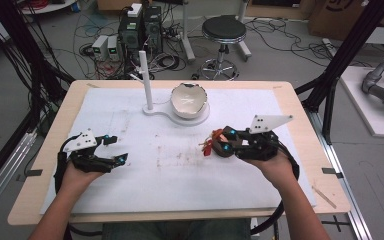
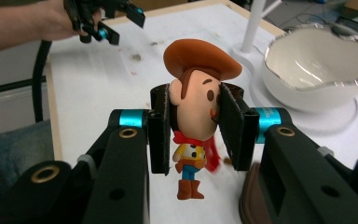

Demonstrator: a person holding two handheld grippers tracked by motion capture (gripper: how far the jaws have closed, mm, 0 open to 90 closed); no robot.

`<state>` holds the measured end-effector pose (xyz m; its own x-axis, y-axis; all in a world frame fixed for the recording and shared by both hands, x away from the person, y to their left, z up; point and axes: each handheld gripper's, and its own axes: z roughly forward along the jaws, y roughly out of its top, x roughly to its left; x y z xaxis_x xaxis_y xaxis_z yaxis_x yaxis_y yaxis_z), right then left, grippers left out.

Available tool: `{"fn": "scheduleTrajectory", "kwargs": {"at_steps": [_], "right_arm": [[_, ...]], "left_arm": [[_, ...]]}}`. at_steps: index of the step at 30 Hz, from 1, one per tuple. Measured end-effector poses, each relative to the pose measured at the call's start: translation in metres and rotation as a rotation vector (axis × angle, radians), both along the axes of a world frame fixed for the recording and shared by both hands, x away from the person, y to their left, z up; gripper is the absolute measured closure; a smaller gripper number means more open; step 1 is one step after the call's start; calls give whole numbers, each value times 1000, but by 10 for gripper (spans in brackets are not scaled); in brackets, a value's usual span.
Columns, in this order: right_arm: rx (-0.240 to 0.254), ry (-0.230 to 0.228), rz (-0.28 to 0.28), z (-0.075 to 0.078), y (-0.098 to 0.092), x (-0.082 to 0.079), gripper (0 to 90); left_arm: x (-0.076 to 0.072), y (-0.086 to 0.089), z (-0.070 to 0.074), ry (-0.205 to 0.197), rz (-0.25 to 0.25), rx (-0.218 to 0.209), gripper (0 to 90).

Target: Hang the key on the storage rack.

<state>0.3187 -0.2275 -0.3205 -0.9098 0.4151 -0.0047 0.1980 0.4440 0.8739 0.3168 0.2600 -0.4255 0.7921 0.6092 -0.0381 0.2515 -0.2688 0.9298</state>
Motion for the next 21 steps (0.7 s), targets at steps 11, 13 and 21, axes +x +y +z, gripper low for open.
{"fn": "scheduleTrajectory", "kwargs": {"at_steps": [11,13,21], "right_arm": [[-16,-17,36,20,30,31,665],[-7,-9,41,24,35,37,666],[-9,-30,52,40,50,53,666]], "left_arm": [[-4,14,5,-5,20,-8,206],[-5,15,5,-5,22,-5,206],[-12,21,4,-5,29,10,207]]}}
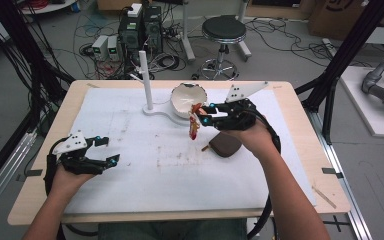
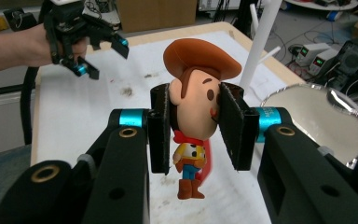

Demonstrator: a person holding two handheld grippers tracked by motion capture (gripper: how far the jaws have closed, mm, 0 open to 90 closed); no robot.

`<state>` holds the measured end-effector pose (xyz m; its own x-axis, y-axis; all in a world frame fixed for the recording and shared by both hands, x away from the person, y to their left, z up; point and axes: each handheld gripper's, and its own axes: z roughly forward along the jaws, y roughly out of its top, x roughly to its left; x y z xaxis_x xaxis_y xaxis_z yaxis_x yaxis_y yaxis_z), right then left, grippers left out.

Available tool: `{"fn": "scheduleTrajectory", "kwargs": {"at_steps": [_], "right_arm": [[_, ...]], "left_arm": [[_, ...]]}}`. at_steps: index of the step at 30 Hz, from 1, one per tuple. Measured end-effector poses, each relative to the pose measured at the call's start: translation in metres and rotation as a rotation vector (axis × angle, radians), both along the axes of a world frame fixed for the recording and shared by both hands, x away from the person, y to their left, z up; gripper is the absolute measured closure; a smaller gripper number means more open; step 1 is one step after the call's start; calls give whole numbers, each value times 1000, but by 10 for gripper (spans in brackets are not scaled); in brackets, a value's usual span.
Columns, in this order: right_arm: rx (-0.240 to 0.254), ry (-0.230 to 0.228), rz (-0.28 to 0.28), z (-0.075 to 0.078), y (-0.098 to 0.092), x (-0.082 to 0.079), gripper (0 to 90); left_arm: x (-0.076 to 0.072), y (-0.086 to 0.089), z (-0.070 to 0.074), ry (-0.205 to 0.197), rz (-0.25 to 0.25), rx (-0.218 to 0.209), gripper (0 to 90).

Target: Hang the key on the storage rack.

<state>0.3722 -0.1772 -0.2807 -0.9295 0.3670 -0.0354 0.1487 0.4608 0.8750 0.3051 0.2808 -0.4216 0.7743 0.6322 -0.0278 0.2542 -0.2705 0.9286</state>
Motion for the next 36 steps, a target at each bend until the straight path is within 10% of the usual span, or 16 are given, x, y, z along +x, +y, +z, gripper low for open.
{"fn": "scheduleTrajectory", "kwargs": {"at_steps": [36], "right_arm": [[-2,-4,47,29,87,77,665]], "left_arm": [[-27,23,1,-9,54,2,206]]}}
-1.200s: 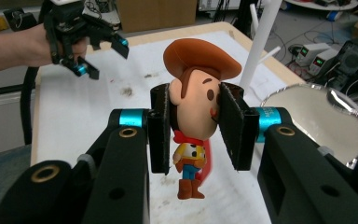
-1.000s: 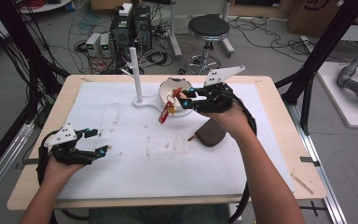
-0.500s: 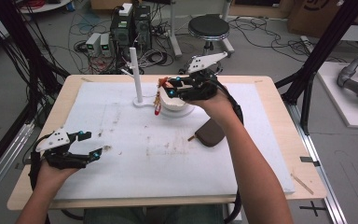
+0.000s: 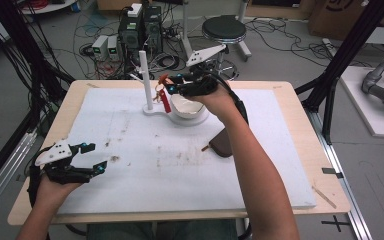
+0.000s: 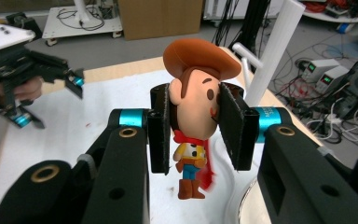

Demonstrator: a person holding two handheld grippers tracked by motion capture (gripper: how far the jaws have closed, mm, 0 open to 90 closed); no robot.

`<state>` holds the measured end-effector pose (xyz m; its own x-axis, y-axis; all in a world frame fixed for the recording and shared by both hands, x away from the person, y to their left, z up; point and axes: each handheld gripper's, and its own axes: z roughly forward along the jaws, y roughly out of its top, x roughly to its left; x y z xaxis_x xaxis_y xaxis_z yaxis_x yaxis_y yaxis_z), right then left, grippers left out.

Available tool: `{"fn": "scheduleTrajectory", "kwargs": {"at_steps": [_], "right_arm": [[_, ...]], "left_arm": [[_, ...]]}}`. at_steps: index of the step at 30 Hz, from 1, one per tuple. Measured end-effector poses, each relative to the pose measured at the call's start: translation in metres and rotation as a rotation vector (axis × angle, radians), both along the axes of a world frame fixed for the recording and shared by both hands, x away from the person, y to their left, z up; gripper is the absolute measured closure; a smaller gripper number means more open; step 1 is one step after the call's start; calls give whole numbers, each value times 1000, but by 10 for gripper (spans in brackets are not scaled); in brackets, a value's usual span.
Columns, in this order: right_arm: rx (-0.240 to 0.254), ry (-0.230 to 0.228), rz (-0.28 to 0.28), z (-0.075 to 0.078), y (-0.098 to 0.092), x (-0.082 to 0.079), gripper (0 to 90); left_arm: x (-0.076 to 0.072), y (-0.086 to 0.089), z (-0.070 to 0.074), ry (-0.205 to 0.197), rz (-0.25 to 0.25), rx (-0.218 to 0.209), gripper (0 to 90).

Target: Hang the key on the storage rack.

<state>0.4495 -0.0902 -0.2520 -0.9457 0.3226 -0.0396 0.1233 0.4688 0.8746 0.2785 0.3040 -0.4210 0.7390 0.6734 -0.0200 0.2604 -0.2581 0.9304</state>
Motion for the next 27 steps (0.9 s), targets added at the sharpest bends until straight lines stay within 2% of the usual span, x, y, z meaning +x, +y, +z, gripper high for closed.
{"fn": "scheduleTrajectory", "kwargs": {"at_steps": [17,27], "right_arm": [[-29,-4,-21,9,51,27,665],[-51,4,-85,6,71,46,665]], "left_arm": [[2,-2,-1,-2,-8,9,206],[0,-3,-1,-1,-10,13,206]]}}
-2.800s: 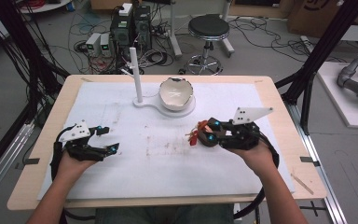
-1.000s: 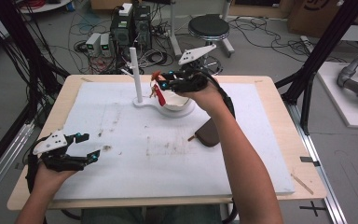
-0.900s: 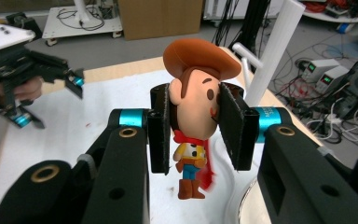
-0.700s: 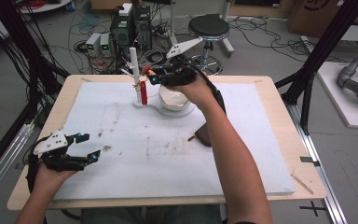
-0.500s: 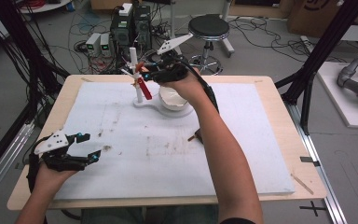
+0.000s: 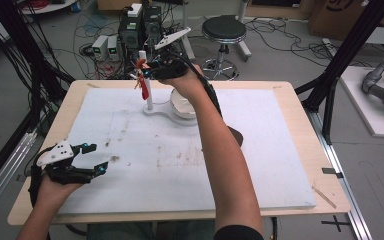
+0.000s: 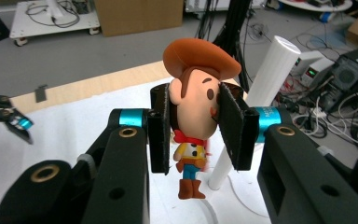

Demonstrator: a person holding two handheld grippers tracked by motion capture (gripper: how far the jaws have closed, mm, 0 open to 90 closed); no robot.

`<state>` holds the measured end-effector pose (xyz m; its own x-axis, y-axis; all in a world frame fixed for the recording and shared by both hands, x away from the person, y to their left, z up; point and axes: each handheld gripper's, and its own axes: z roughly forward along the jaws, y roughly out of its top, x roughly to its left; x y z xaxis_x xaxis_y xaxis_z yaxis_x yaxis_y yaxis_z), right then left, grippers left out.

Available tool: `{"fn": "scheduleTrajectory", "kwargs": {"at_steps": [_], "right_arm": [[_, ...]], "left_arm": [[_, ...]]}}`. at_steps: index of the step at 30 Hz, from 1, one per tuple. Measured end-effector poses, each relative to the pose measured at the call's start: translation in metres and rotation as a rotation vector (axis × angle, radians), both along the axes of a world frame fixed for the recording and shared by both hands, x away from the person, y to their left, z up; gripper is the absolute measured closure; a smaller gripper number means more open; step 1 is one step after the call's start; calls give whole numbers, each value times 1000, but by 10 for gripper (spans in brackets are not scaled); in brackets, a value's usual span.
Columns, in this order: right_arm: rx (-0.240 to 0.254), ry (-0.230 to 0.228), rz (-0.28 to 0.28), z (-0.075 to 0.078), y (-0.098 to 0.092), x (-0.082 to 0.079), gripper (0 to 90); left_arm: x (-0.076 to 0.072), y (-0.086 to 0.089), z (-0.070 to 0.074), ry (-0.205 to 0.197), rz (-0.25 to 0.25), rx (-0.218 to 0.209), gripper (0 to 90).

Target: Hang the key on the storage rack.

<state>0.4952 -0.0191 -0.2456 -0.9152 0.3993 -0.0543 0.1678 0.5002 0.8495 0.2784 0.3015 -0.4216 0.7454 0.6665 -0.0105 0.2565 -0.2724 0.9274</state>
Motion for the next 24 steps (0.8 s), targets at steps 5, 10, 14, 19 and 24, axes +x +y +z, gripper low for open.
{"fn": "scheduleTrajectory", "kwargs": {"at_steps": [5,10,14,19,24], "right_arm": [[-14,6,-35,-2,3,4,665],[-40,5,-63,-4,5,8,665],[-46,6,-74,-6,5,11,665],[-35,15,-117,-7,3,12,510],[-6,4,-144,-4,-5,9,473]], "left_arm": [[1,0,0,-2,-4,2,206],[1,-1,0,0,-5,2,206],[1,0,0,-1,-5,1,206],[1,0,0,-2,-6,2,206],[1,0,0,-4,-8,1,206]]}}
